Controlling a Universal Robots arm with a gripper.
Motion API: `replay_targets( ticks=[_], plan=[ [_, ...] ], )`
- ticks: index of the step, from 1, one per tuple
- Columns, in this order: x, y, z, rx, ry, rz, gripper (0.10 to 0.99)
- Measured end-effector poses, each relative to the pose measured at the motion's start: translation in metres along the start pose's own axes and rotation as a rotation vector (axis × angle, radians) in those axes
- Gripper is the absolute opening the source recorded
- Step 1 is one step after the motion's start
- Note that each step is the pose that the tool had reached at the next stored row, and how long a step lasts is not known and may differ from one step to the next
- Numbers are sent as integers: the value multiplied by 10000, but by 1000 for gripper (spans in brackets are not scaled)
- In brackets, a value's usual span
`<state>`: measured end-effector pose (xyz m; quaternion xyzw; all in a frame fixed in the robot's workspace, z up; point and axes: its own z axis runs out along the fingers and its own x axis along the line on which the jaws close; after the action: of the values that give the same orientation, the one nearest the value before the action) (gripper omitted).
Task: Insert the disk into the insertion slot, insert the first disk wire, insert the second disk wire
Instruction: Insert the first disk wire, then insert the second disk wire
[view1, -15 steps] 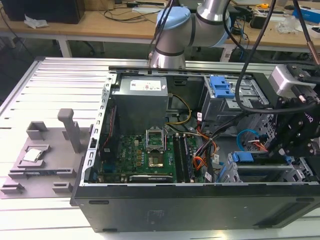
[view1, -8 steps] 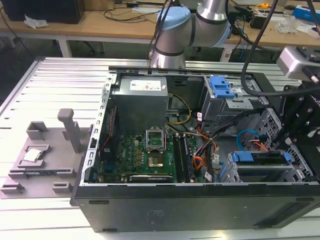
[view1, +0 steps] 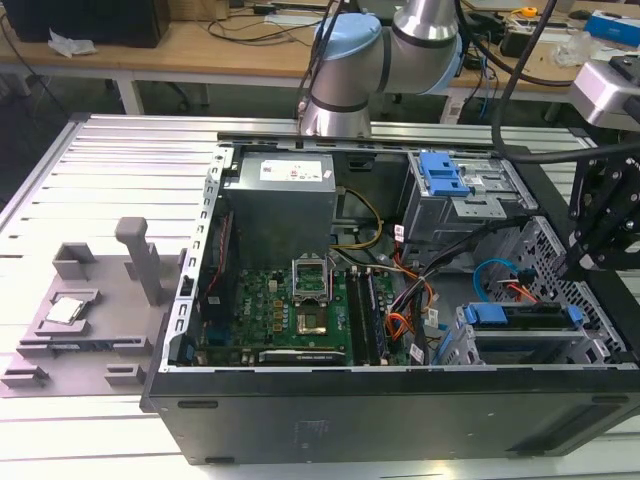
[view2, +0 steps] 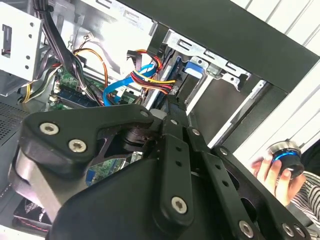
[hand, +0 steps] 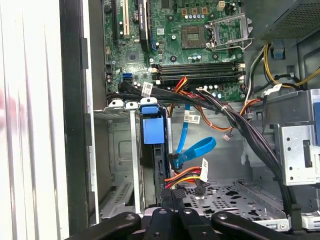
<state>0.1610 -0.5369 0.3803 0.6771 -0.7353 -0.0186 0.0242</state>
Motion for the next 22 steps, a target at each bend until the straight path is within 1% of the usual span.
replay_targets(
  ticks=[8,9,11,12,15,20,21,22],
  plan=[
    [0,0,-3,1,2,0,106],
    [0,0,-3,0,2,0,235],
    [0,0,-4,0,2,0,235],
    [0,0,-4,1,2,0,302],
    [0,2,-5,1,3,0,302],
    [4,113,3,0,2,0,302],
    [-9,159,6,1,2,1,302],
    [-31,172,11,1,2,1,302]
  ],
)
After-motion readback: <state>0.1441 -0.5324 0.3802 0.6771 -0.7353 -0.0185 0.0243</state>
